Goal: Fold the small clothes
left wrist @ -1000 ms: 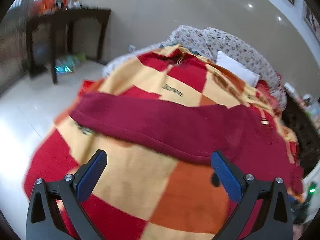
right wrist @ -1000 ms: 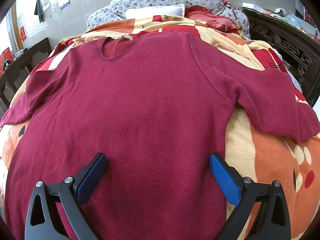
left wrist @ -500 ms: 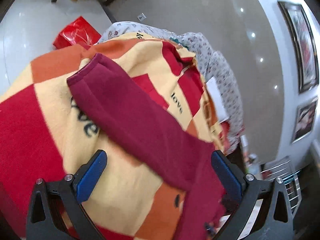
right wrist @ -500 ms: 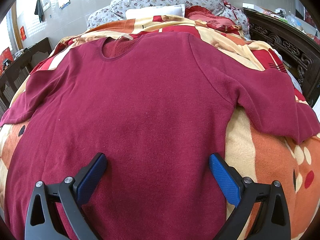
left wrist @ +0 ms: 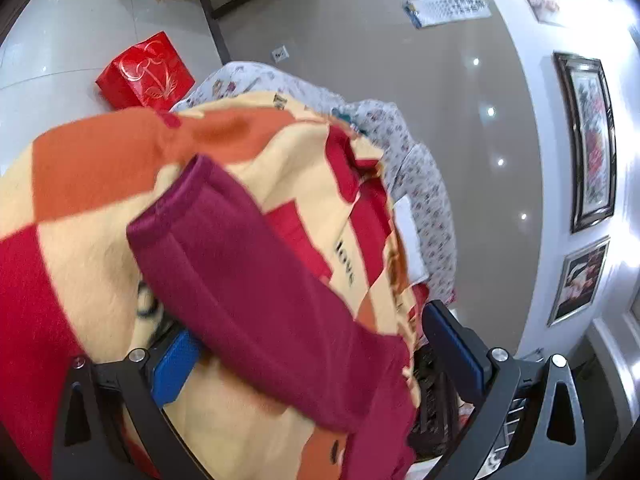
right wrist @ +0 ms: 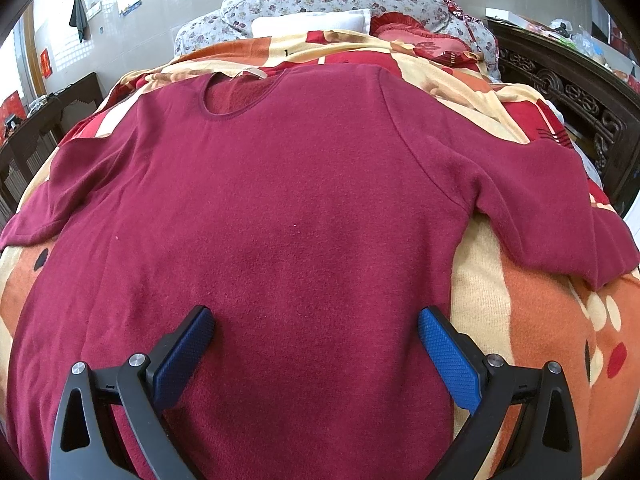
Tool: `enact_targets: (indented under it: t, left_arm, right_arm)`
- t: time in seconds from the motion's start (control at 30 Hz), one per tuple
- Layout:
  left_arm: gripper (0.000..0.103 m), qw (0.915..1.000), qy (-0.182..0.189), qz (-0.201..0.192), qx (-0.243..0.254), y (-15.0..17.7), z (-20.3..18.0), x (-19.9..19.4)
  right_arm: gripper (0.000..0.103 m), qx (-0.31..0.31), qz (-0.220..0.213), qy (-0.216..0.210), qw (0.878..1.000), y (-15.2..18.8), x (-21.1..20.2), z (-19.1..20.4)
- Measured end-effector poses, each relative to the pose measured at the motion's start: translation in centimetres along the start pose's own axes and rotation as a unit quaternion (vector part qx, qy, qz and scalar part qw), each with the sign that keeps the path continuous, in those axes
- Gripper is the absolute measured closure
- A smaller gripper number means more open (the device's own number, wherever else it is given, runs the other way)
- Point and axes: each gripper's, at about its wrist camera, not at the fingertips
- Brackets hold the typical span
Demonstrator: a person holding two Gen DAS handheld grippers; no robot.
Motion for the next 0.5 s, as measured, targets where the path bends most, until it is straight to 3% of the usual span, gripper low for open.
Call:
enact_targets:
  t: [0.1, 0.23, 0.33, 0.4, 0.43, 0.5]
  left_arm:
    - [0.000, 0.9992, 0.026, -0.031, 0.000, -0.8, -0.4, -1.0]
    - [0.005, 0.9995, 0.003, -0.031, 0.002, -1.2, -0.2, -0.8]
    - [0.027, 0.9991, -0.036, -0.022, 0.004, -0.8, 0.3, -0.3]
    - [0.056, 0.9972, -0.072, -0.012, 0.016, -0.5, 0.3, 0.2]
    - [0.064, 0.9960, -0.087, -0.009, 0.018, -0.4, 0.4, 0.4]
    - [0.097, 0.9929, -0.117, -0.006, 0.019, -0.2, 0.5, 0.7]
  right_arm:
    - [0.000, 0.000, 0.000, 0.000, 1.000, 0.0, 0.0, 0.0]
    - [0.000, 0.000, 0.000, 0.000, 1.000, 0.0, 0.0, 0.0]
    - [0.000, 0.000, 0.000, -0.001, 1.000, 0.0, 0.0, 0.0]
    - [0.000, 0.001, 0.000, -0.001, 1.000, 0.0, 0.0, 0.0]
    - [0.000, 0.000, 0.000, -0.001, 1.000, 0.0, 0.0, 0.0]
    - [0.000, 0.001, 0.000, -0.001, 1.000, 0.0, 0.0, 0.0]
Point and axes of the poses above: each gripper's, at about its wrist camera, not at the fingertips, and x roughly the way its jaws point, z to its left, y to its underside, and after that the axes turned 10 degrees about y, right-handed
